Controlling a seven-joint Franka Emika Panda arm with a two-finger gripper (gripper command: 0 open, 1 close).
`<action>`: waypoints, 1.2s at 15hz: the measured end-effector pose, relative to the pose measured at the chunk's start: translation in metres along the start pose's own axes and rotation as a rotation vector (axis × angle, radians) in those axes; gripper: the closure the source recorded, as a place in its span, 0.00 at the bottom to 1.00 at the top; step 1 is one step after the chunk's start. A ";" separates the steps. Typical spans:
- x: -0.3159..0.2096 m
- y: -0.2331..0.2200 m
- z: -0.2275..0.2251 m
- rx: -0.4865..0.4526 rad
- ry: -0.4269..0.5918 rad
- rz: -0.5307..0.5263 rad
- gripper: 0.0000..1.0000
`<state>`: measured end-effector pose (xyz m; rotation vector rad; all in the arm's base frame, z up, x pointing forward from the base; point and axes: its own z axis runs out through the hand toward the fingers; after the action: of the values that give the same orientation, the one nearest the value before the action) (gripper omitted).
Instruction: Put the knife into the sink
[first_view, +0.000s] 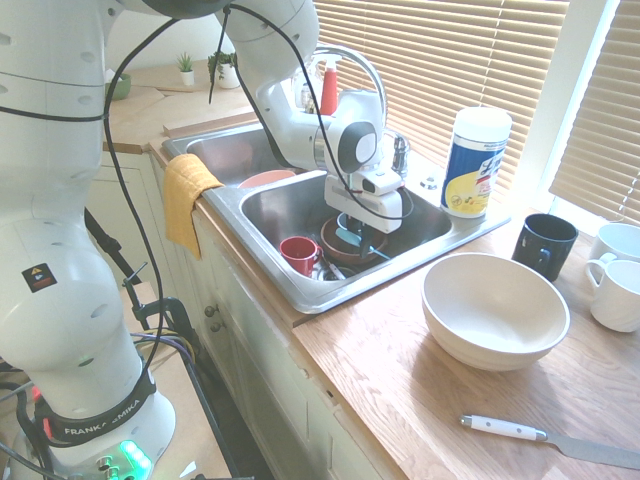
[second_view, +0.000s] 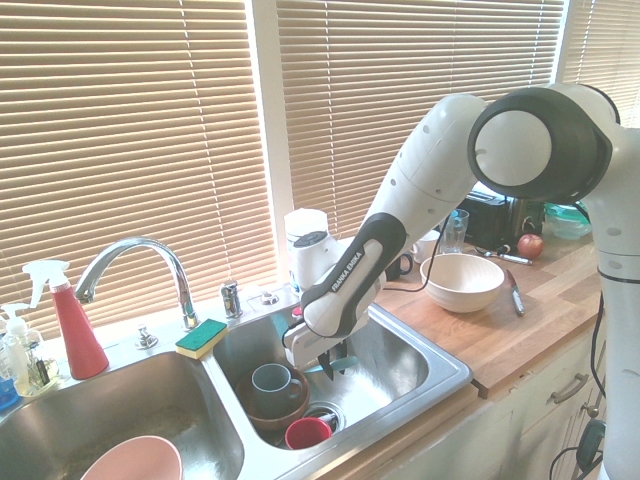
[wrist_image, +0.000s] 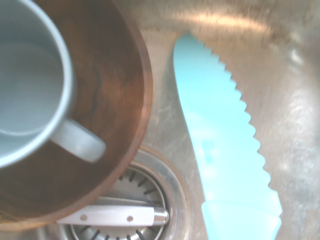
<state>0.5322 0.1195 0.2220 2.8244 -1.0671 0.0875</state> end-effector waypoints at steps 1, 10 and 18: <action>-0.002 0.001 0.006 -0.010 -0.008 0.000 1.00; -0.009 0.006 0.065 -0.041 -0.069 0.034 0.00; -0.004 0.008 0.063 -0.031 -0.066 0.043 0.00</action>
<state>0.5246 0.1082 0.1595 2.7954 -1.1333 -0.0188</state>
